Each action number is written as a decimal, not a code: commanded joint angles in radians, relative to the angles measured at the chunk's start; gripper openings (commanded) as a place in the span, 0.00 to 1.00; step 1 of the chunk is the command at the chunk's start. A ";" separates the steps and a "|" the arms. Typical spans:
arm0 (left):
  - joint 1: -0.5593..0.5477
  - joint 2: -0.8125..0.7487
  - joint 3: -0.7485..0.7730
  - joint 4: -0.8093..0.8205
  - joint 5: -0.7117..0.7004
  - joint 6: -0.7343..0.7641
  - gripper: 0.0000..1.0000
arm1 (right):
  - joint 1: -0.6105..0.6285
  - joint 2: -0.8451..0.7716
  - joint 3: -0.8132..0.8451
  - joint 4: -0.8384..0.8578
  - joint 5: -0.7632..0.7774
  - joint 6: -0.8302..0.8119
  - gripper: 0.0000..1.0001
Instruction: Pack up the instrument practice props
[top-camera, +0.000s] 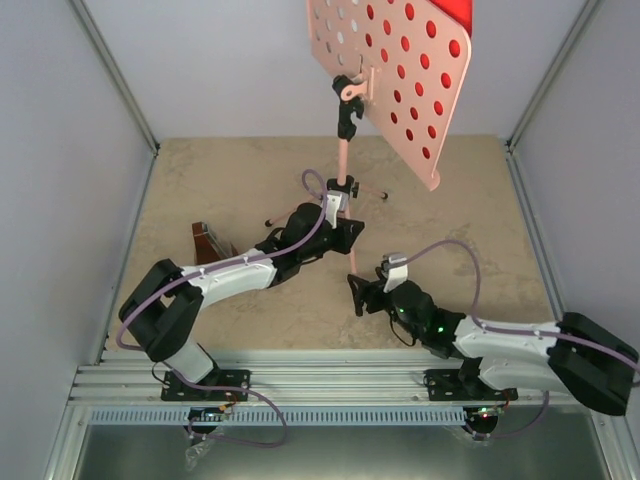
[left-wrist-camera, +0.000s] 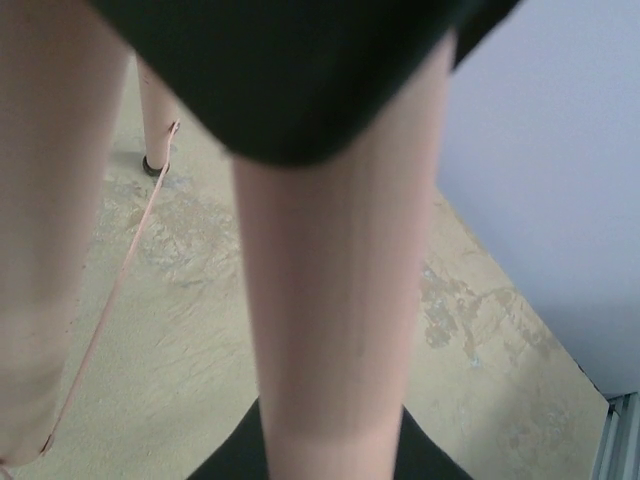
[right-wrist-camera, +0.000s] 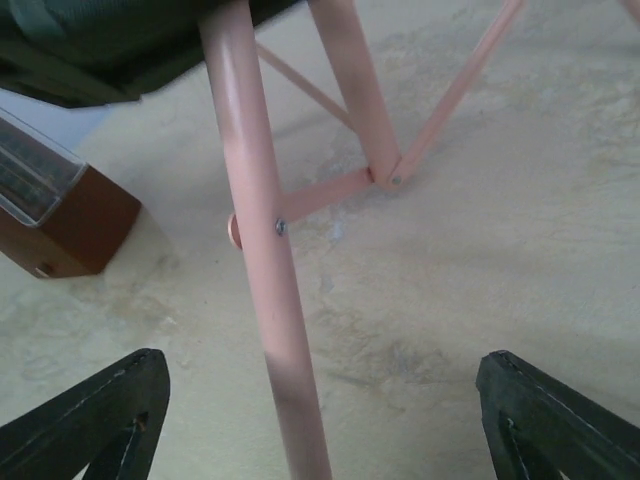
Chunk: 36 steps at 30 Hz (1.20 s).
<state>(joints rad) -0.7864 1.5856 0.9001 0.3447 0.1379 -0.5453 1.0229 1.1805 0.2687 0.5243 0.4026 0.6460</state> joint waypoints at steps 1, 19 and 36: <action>0.001 -0.059 -0.012 -0.072 0.119 -0.008 0.00 | 0.004 -0.173 -0.049 -0.038 0.028 -0.021 0.90; 0.000 -0.286 -0.133 -0.340 0.332 0.252 0.00 | -0.348 -0.491 0.003 -0.013 -0.609 -0.194 0.86; 0.019 -0.324 -0.143 -0.350 0.065 0.214 0.01 | -0.351 -0.481 0.063 -0.146 -0.609 -0.093 0.72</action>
<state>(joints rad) -0.7795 1.2694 0.7532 0.0067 0.2897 -0.3500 0.6765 0.7330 0.3401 0.4305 -0.2295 0.5385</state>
